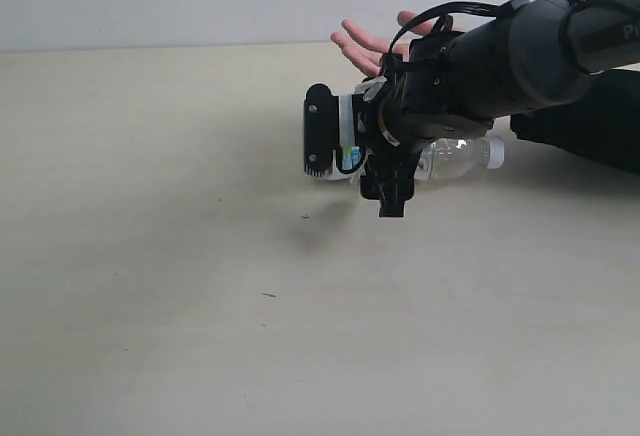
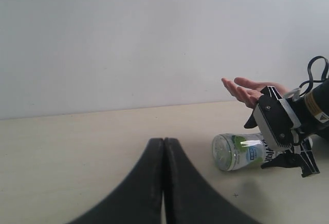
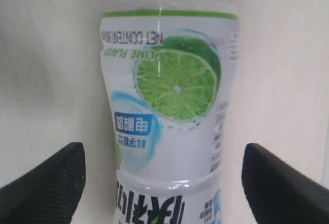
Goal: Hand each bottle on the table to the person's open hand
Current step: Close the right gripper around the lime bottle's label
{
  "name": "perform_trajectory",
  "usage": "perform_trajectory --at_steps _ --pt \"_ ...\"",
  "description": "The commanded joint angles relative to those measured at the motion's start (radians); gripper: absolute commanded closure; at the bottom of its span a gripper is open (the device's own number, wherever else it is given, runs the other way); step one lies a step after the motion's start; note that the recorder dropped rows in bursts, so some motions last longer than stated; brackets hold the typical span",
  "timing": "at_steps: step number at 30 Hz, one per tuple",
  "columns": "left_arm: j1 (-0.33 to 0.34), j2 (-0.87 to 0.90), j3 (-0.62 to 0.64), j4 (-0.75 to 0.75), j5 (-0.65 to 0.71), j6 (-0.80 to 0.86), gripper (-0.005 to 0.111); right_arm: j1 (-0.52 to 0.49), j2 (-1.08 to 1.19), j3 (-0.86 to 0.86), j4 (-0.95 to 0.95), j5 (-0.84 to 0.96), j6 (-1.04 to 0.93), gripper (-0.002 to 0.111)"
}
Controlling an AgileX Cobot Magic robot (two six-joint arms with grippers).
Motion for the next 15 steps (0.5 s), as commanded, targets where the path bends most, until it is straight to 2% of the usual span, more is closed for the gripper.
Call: perform_trajectory --at_steps 1,15 --pt "0.000 -0.006 0.000 0.001 -0.009 -0.001 0.107 0.002 -0.001 -0.006 -0.007 -0.012 0.008 0.030" --pt "0.000 -0.006 0.000 0.001 -0.009 -0.001 0.107 0.000 0.001 -0.006 -0.011 -0.011 0.020 0.030"
